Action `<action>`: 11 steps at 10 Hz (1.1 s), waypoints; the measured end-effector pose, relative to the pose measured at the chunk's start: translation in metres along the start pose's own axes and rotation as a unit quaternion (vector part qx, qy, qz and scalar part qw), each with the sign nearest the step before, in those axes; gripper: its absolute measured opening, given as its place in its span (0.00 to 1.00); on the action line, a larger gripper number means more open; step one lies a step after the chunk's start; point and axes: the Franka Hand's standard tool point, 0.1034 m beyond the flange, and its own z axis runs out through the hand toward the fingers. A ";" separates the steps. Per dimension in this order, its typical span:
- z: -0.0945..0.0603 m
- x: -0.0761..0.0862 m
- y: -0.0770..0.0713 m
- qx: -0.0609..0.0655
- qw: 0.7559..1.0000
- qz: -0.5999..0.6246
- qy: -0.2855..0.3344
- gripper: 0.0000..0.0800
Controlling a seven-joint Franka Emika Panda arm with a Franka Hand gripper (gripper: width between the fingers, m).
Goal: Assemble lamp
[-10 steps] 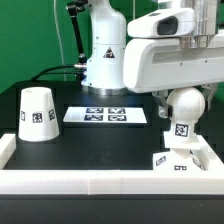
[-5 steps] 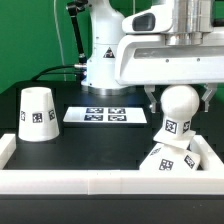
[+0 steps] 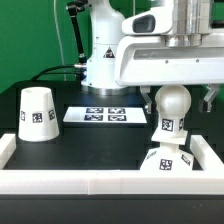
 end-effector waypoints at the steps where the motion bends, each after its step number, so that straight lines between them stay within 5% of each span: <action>1: -0.003 -0.011 0.002 0.000 1.000 -0.001 -0.002 0.87; 4: -0.024 -0.040 0.006 0.004 1.000 0.003 -0.006 0.87; 7: -0.047 -0.067 0.043 0.007 1.000 -0.007 -0.003 0.87; 11: -0.047 -0.069 0.046 0.007 1.000 -0.024 -0.002 0.87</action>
Offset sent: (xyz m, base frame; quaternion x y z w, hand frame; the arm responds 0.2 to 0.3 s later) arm -0.0464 -0.0179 0.0313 -0.0237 -0.0166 0.0138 0.9995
